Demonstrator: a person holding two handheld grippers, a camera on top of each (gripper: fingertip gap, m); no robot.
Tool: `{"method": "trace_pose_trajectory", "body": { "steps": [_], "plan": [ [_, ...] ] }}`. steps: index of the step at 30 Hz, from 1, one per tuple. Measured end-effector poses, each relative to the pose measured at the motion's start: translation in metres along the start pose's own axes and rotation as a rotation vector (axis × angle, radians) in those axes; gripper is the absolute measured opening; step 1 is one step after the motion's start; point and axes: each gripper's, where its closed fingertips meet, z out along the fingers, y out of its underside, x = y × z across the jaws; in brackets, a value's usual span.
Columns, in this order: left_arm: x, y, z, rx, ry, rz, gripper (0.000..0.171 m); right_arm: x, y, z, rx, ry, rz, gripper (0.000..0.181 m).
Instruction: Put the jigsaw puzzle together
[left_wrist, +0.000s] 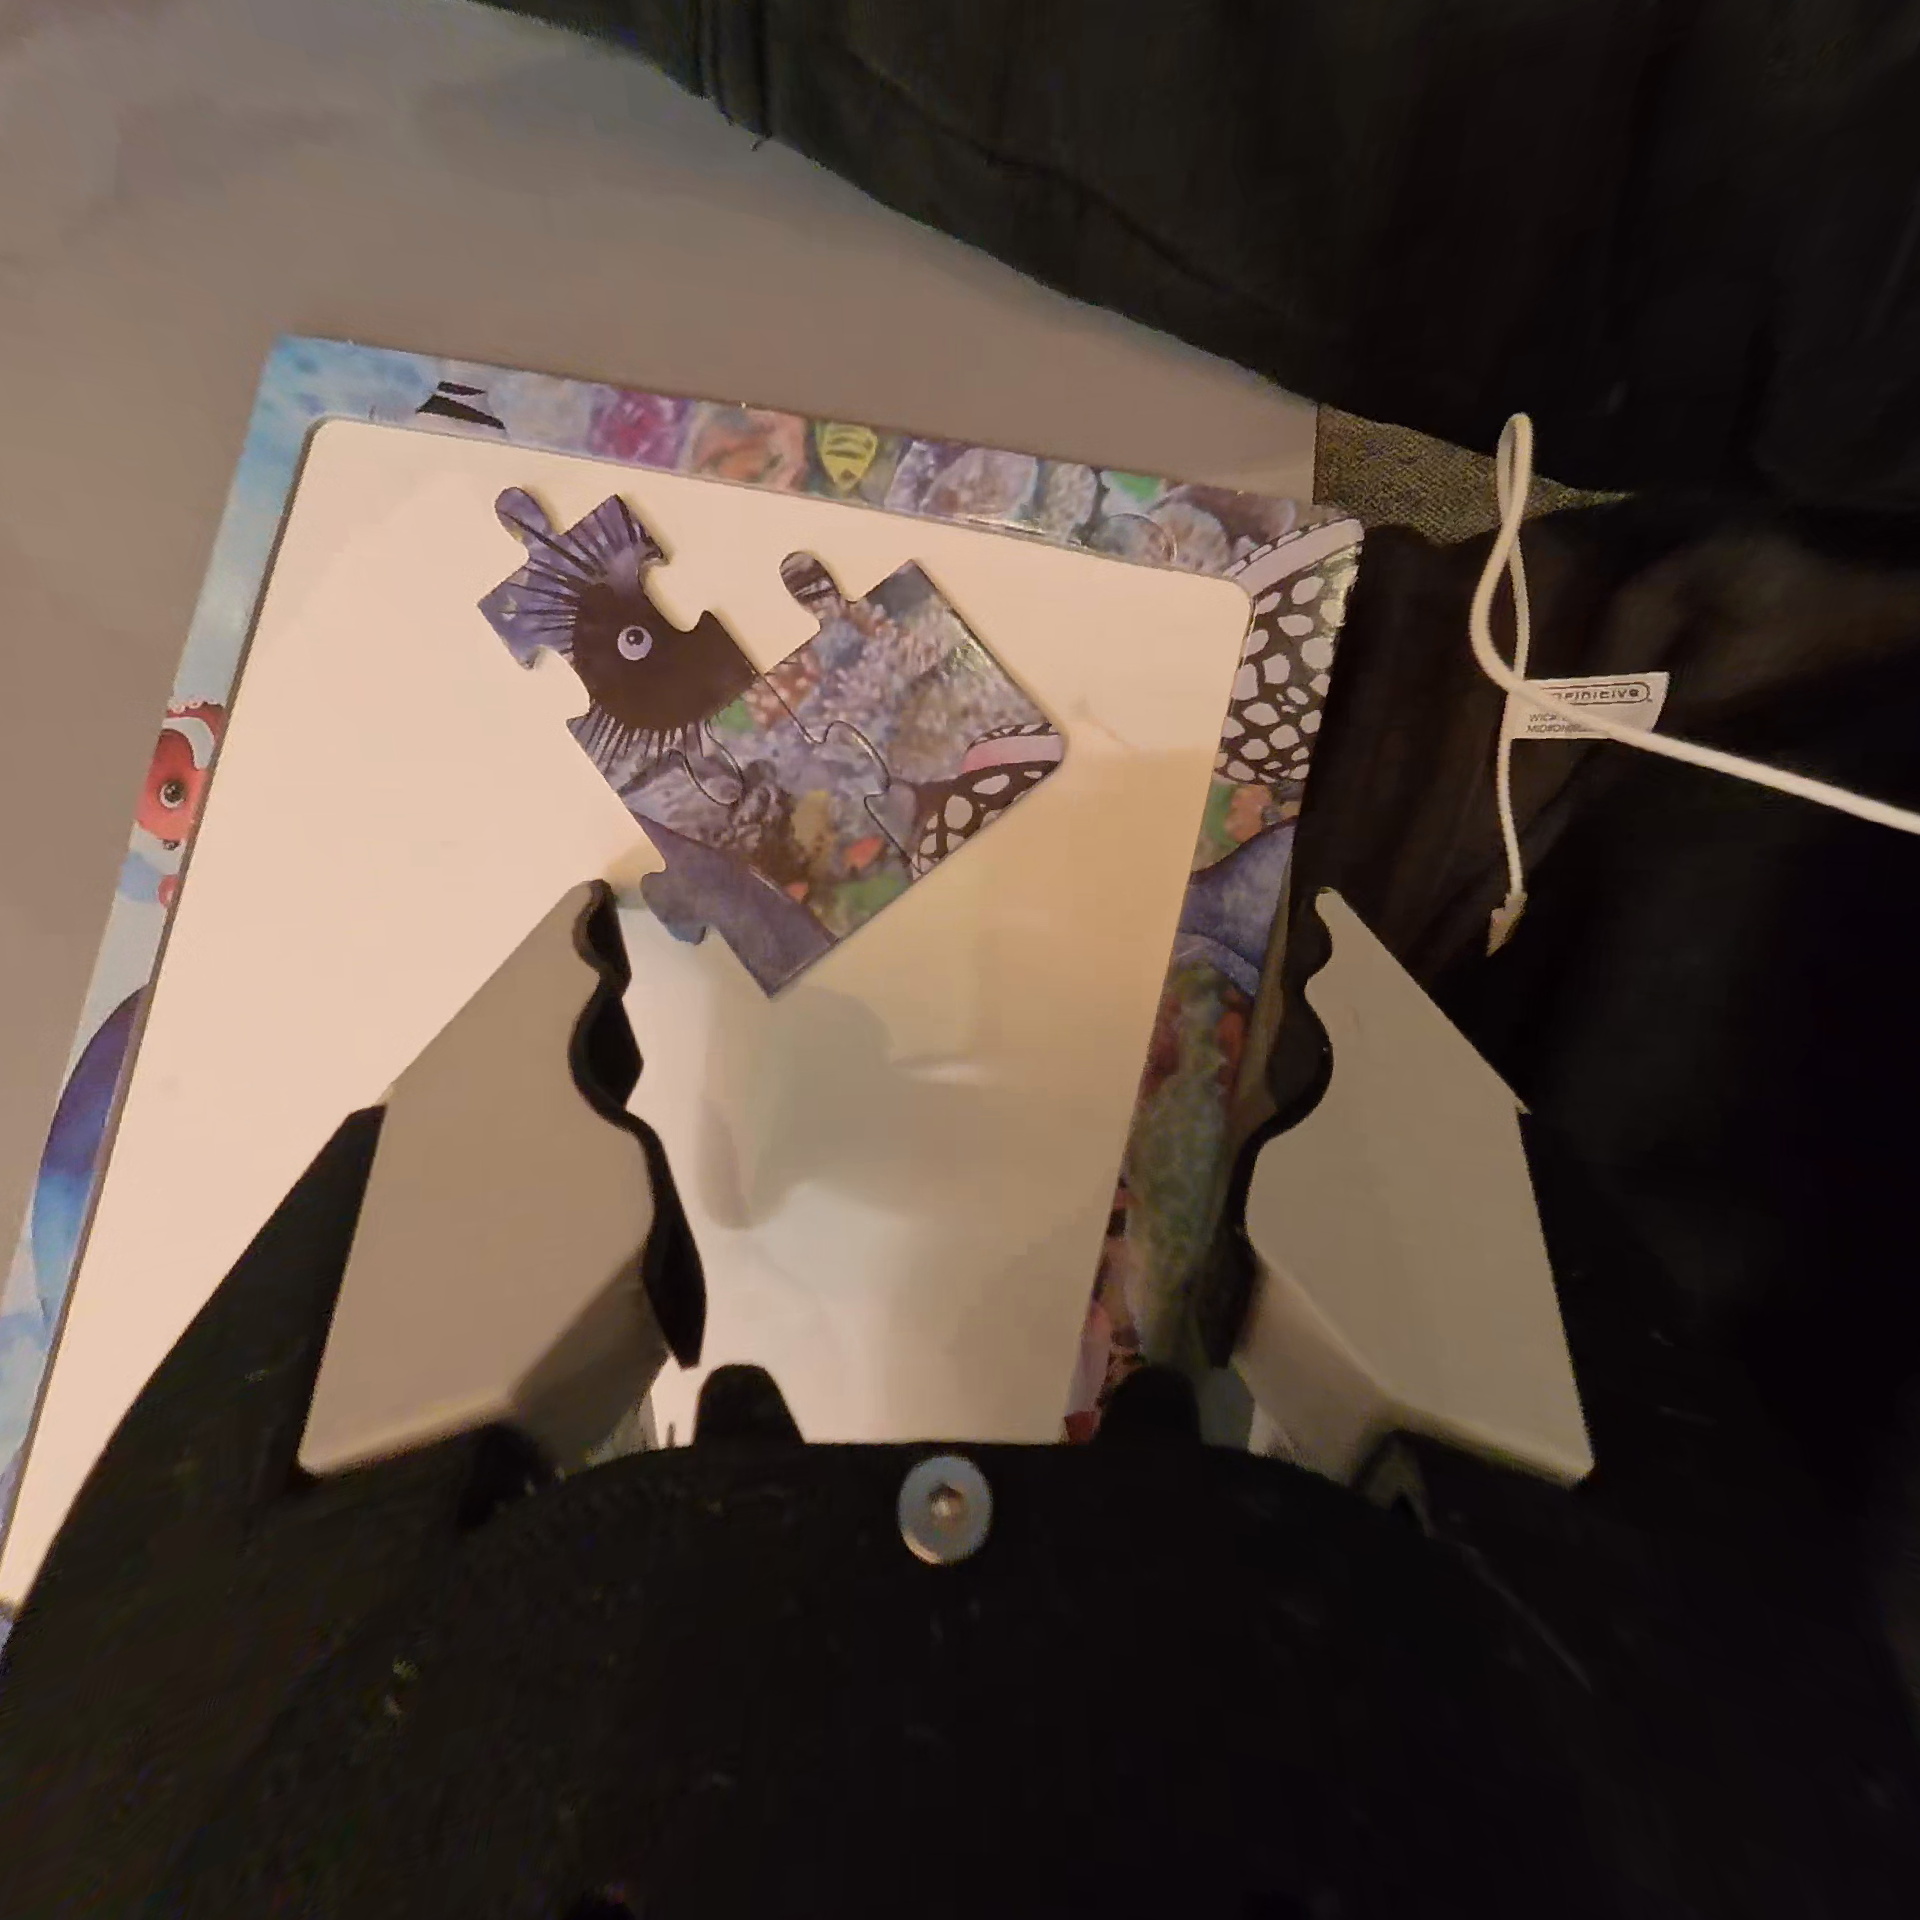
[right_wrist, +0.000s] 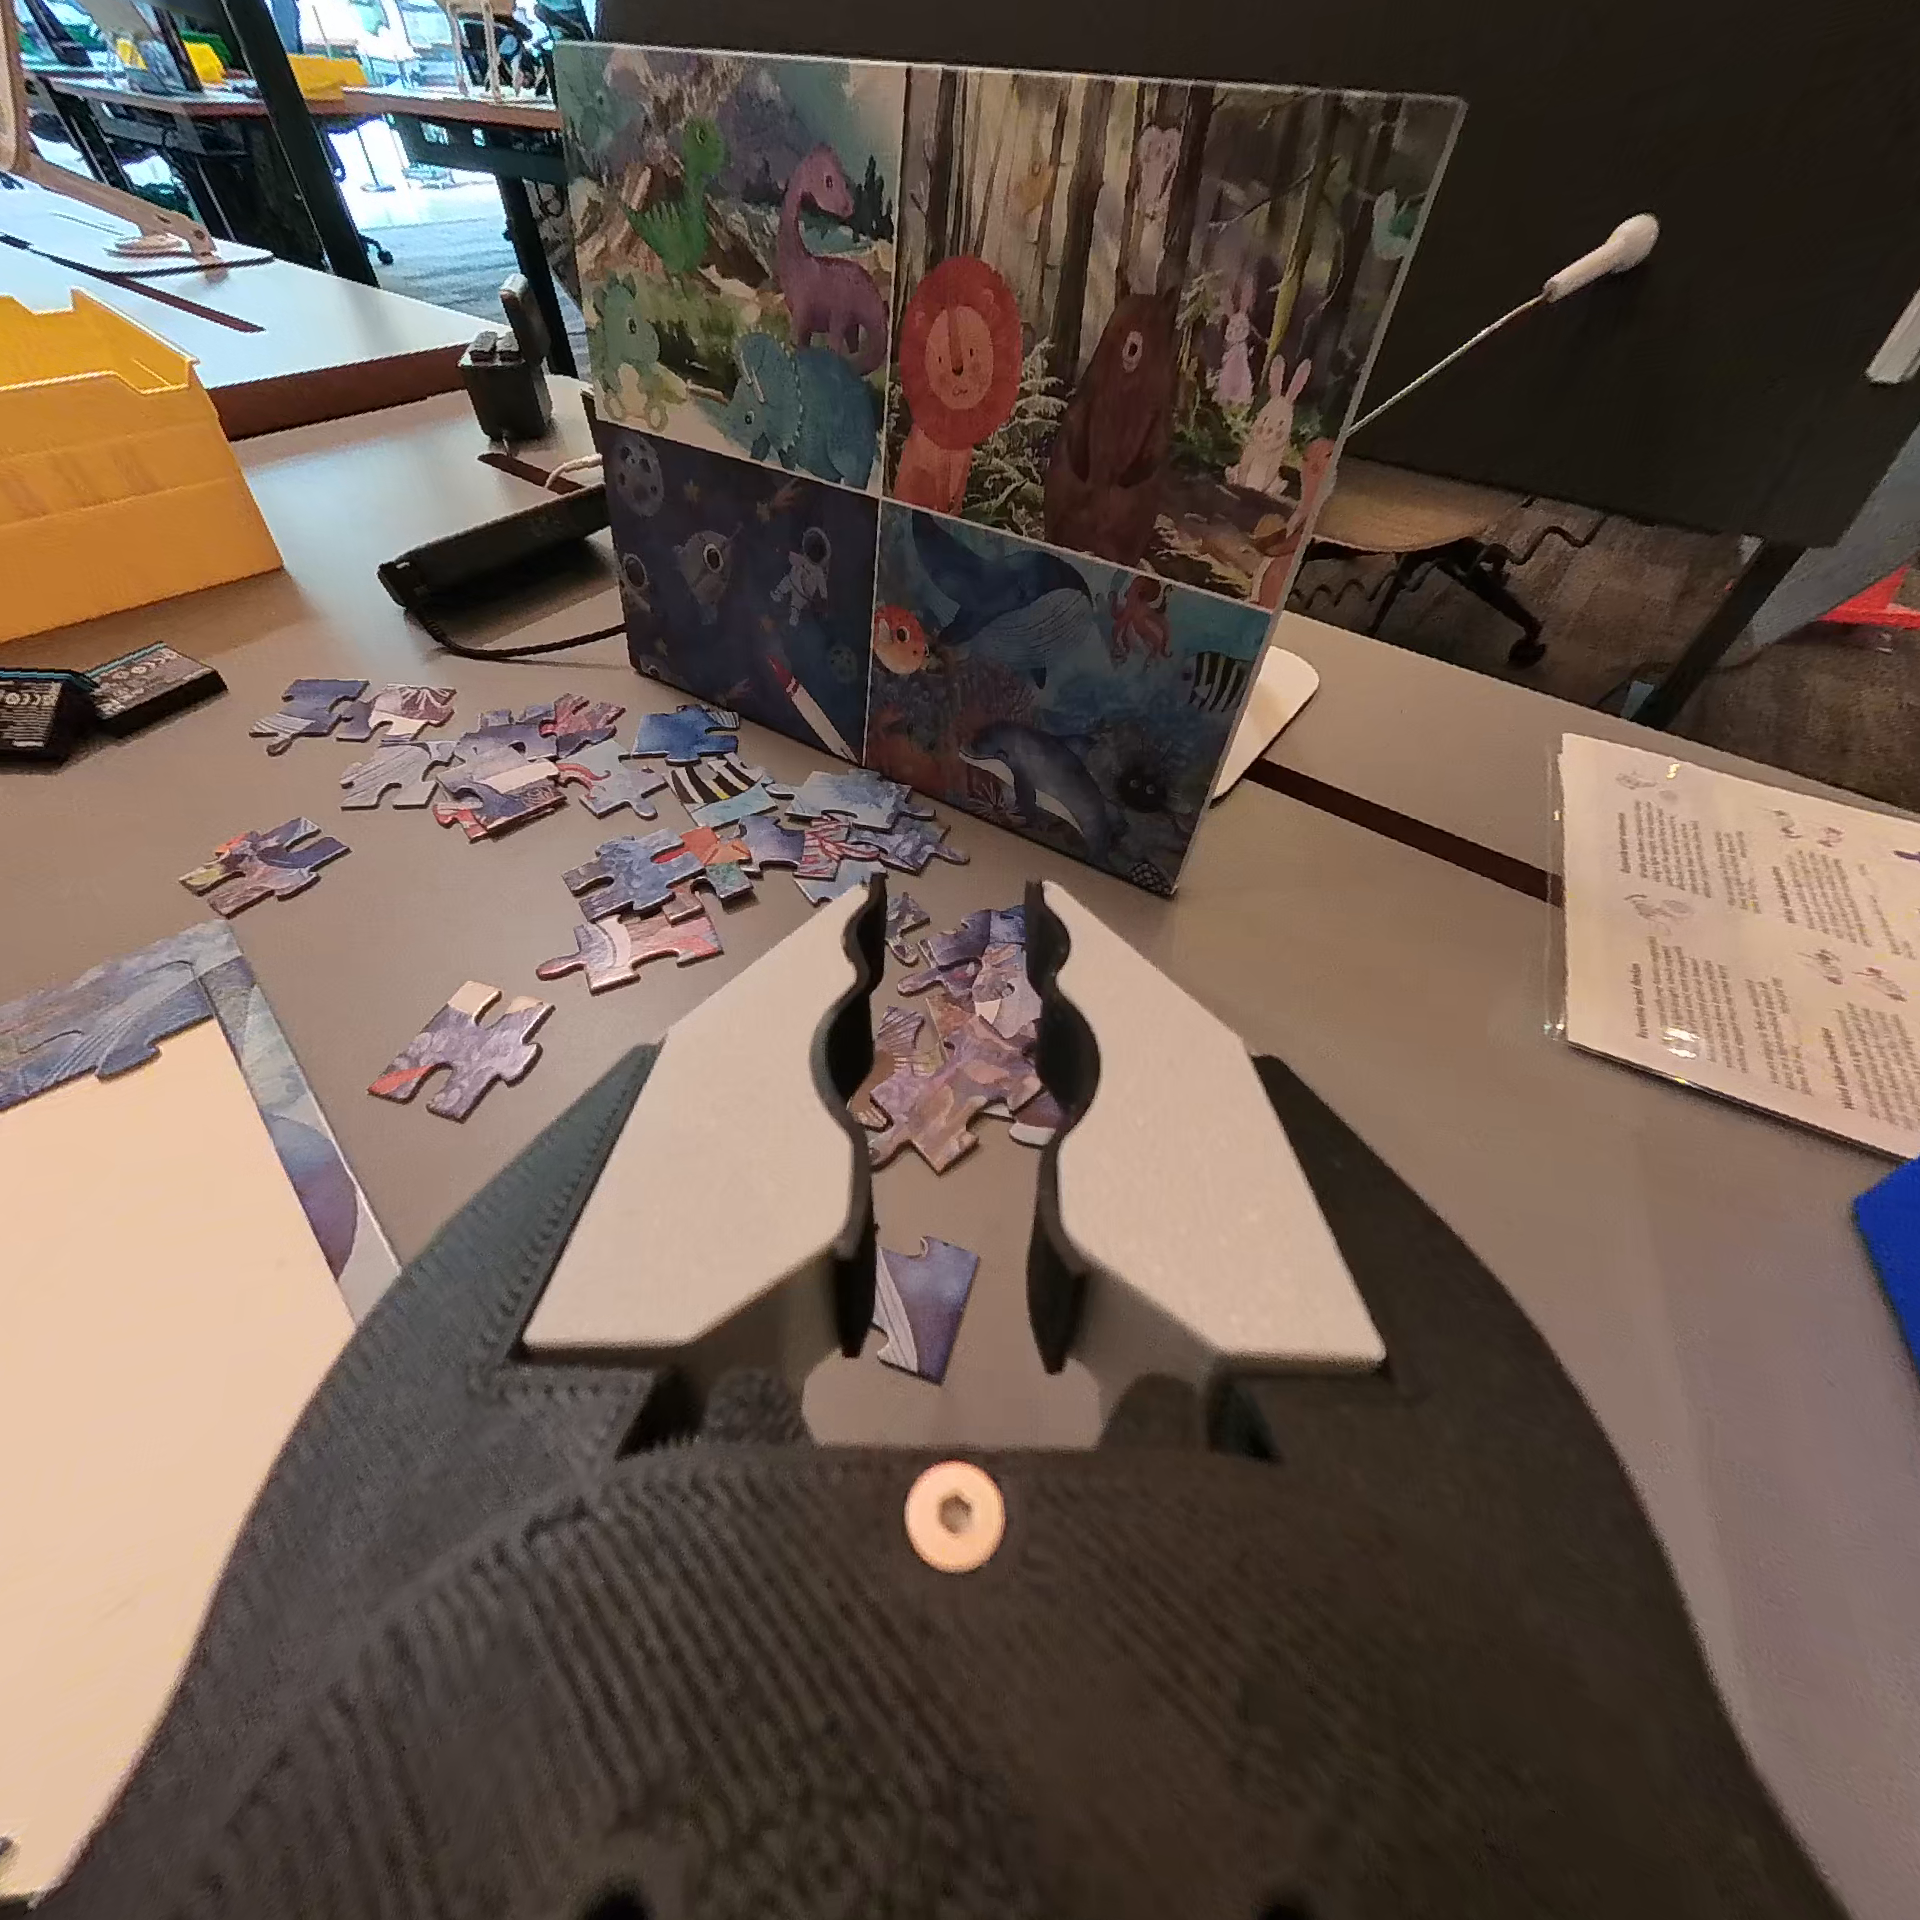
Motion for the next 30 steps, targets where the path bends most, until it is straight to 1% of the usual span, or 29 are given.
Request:
{"method": "trace_pose_trajectory", "body": {
  "steps": [3,7,11,18,19,21,23,24,27,29,30],
  "plan": [
    [0.006,-0.002,-0.002,0.003,0.008,0.041,0.109,0.000,0.002,0.001,-0.006,0.001,0.002,0.025],
    [0.011,-0.002,-0.004,-0.001,0.007,0.081,0.097,0.000,0.002,0.001,-0.007,0.001,0.000,0.025],
    [0.019,-0.001,-0.009,-0.002,0.021,0.115,0.079,0.000,0.001,0.001,-0.005,0.000,-0.003,0.024],
    [0.028,-0.002,-0.012,0.007,0.014,0.189,0.059,-0.001,-0.001,0.000,-0.001,0.001,-0.007,0.025],
    [0.031,-0.002,-0.012,0.008,0.029,0.195,0.052,-0.001,-0.001,0.000,-0.001,0.000,-0.005,0.025],
    [0.034,-0.003,-0.013,0.010,0.034,0.198,0.049,-0.001,0.000,0.000,-0.002,0.000,-0.005,0.025],
    [0.033,-0.004,-0.013,0.013,0.032,0.192,0.051,-0.001,-0.001,0.000,-0.001,0.001,-0.006,0.024],
    [0.030,-0.005,-0.013,0.022,0.015,0.180,0.057,-0.001,-0.001,0.000,0.000,0.001,-0.006,0.024],
    [0.015,-0.015,-0.014,0.067,-0.051,0.145,0.087,-0.001,-0.001,0.000,0.000,-0.001,-0.007,0.025],
    [0.011,-0.024,-0.011,0.095,-0.047,0.124,0.096,-0.002,-0.001,0.000,-0.002,-0.002,-0.008,0.025],
    [0.010,-0.028,-0.008,0.105,-0.039,0.121,0.096,-0.002,-0.001,0.000,-0.002,-0.002,-0.009,0.025]
  ]
}}
